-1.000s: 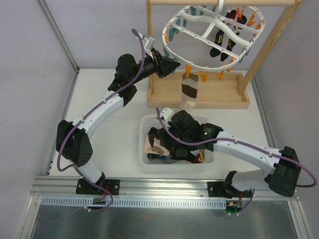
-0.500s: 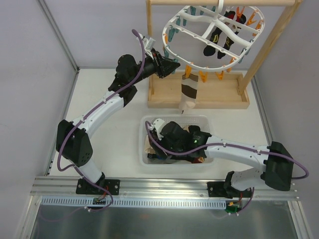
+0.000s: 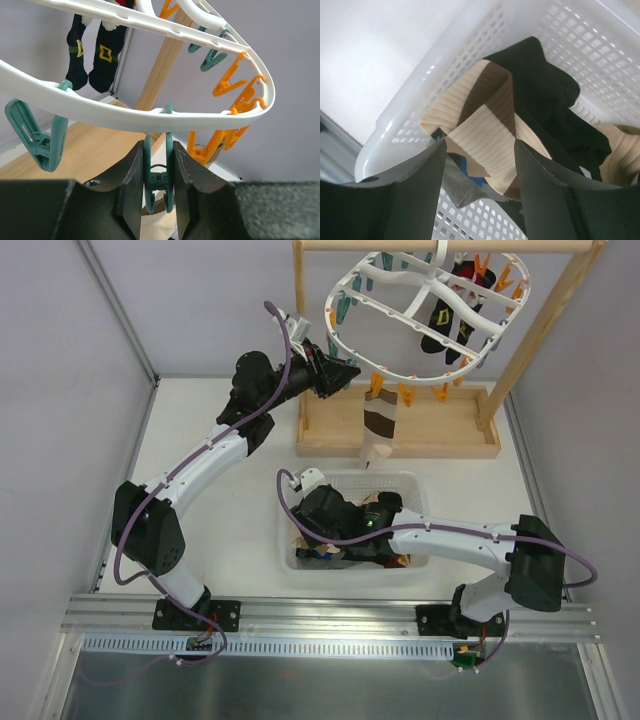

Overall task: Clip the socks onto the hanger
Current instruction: Pick up the sock from the bin.

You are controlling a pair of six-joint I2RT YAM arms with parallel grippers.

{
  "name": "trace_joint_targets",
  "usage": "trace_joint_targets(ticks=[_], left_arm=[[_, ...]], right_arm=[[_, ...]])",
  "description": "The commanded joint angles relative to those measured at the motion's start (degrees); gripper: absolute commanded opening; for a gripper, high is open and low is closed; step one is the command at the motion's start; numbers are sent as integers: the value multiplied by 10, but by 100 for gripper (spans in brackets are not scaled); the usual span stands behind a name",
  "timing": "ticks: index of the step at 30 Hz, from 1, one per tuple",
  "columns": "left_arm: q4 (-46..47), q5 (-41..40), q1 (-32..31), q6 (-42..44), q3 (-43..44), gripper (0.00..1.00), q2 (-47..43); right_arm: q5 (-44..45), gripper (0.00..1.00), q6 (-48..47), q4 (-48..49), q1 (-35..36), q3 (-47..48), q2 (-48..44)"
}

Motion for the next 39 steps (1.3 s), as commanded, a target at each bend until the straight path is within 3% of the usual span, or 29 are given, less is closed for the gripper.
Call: trace_joint_targets(ticks=[1, 16, 23, 30, 33, 37, 39], left_arm=[[-26, 19, -6, 17, -15, 0, -25], [-26, 19, -6, 23, -21, 0, -27], [-25, 19, -6, 19, -18, 0, -22], [-25, 16, -6, 23, -24, 0, -26], [-25, 16, -6, 21, -24, 0, -26], [-25, 16, -6, 22, -25, 0, -29], [-25, 16, -6, 26, -26, 0, -30]], right_arm=[[65, 60, 70, -7, 1, 28, 16], [118, 48, 85, -41, 10, 66, 85], [93, 53, 96, -25, 11, 57, 91], [99, 50, 92, -40, 11, 63, 108], [102, 38, 97, -47, 11, 64, 108], [129, 8, 99, -70, 11, 56, 80], [138, 1, 100, -87, 11, 48, 45]])
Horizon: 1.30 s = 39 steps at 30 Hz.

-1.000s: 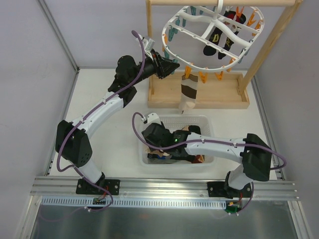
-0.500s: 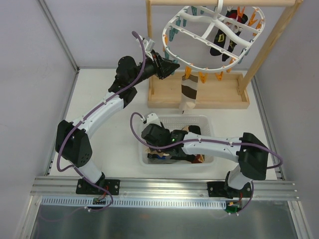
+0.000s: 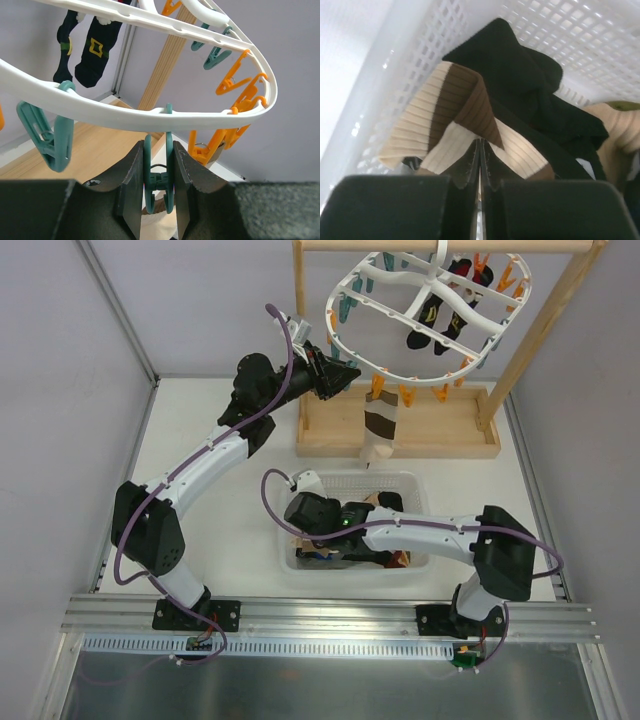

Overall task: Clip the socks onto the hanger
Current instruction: Pick up the sock from the bin.

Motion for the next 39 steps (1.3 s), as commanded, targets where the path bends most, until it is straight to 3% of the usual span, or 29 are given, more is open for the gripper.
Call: trace_joint_targets(ticks=[1, 8, 11, 12, 15, 32, 39], left_arm=[[-30, 22, -3, 20, -19, 0, -29], [-28, 21, -3, 18, -20, 0, -28], [-26, 19, -3, 17, -21, 0, -27], [-26, 20, -3, 16, -21, 0, -27], [-25, 16, -3, 15, -21, 0, -27], [-24, 26, -3, 19, -31, 0, -31], [-23, 23, -3, 26, -40, 0, -39]], right_arm=[[34, 1, 10, -35, 2, -15, -73], [-31, 3, 7, 11, -3, -82, -176], [-34, 25, 13, -9, 1, -52, -151], [-23, 39, 12, -8, 10, -45, -141], [-1, 51, 20, -15, 24, -8, -94], [106, 49, 69, -27, 33, 83, 61], [128, 38, 80, -66, 32, 78, 72]])
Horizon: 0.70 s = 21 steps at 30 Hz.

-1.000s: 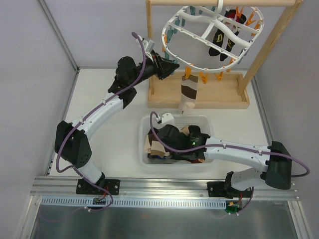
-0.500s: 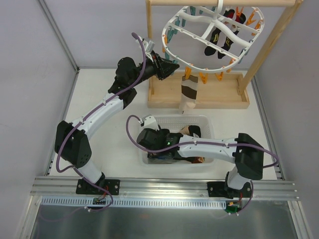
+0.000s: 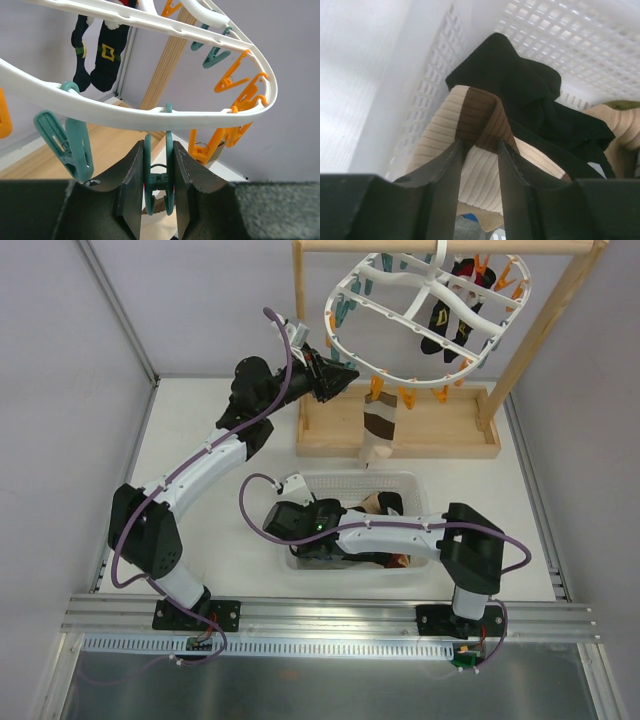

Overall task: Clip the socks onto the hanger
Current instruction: Pick up the sock from the bin.

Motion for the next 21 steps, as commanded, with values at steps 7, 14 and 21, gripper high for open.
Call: trace_joint_targets(ticks=[7, 14, 21], left_arm=[[-36, 25, -2, 19, -23, 0, -29], [-36, 25, -3, 12, -22, 0, -26], [-31, 19, -3, 7, -26, 0, -24]], right_arm=[[50, 17, 41, -71, 3, -32, -61], [29, 1, 27, -87, 6, -61, -130], [-57, 1, -21, 6, 4, -110, -258]])
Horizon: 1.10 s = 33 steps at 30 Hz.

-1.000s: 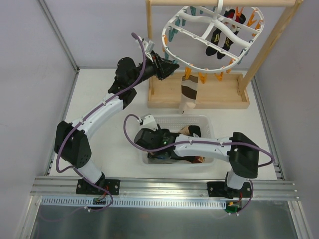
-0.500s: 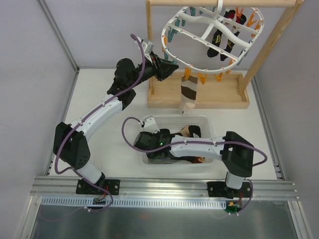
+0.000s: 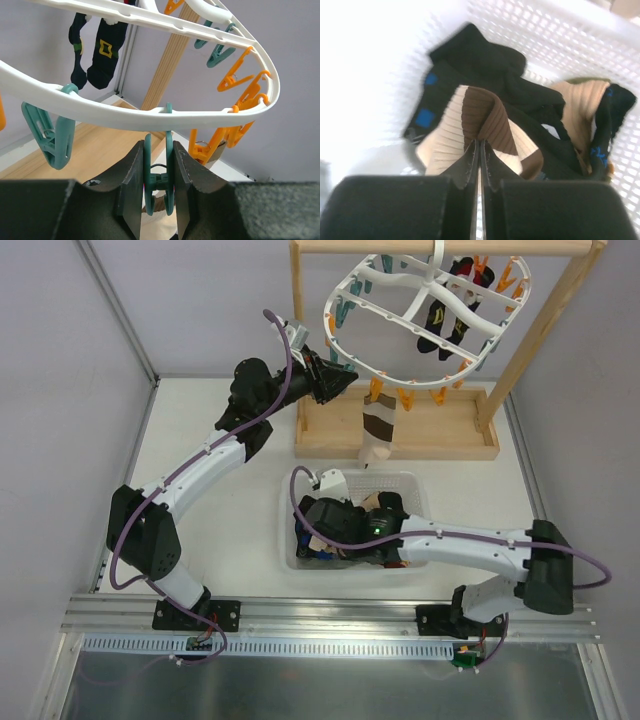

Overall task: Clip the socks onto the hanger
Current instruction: Pick up the sock from the bin.

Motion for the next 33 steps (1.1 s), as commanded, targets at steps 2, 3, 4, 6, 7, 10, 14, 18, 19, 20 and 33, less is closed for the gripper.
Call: trace_joint_targets(ticks=[2, 3, 4, 6, 7, 10, 14, 18, 19, 20, 33], left_arm=[[-28, 18, -3, -2, -16, 0, -14], [-26, 17, -6, -3, -16, 0, -13], [-26, 16, -8, -1, -16, 0, -14], [-25, 15, -11, 3, -19, 0, -16], [-24, 14, -12, 5, -21, 0, -17], [-20, 12, -14, 9, -30, 0, -22], [-18, 12, -14, 11, -33, 0, -24], [-14, 14, -14, 12, -35, 0, -26], [-14, 13, -14, 11, -35, 0, -26], [-14, 14, -14, 11, -37, 0, -26], [-9, 12, -14, 17, -59, 0, -33]], right_arm=[[-56, 1, -26, 60, 1, -15, -99], [-57, 1, -27, 59, 1, -21, -110], [-57, 1, -25, 43, 0, -22, -119], [-36, 1, -5, 9, -4, -19, -140], [-22, 1, 3, -36, -4, -16, -146], [25, 1, 40, -126, -6, -8, -178], [19, 1, 84, -179, -10, -9, -235], [-42, 1, 74, -151, -20, -11, -243], [-49, 1, 73, -156, -20, -5, -232], [-53, 1, 72, -165, -21, 10, -194], [-144, 1, 4, 10, -37, 67, 39]])
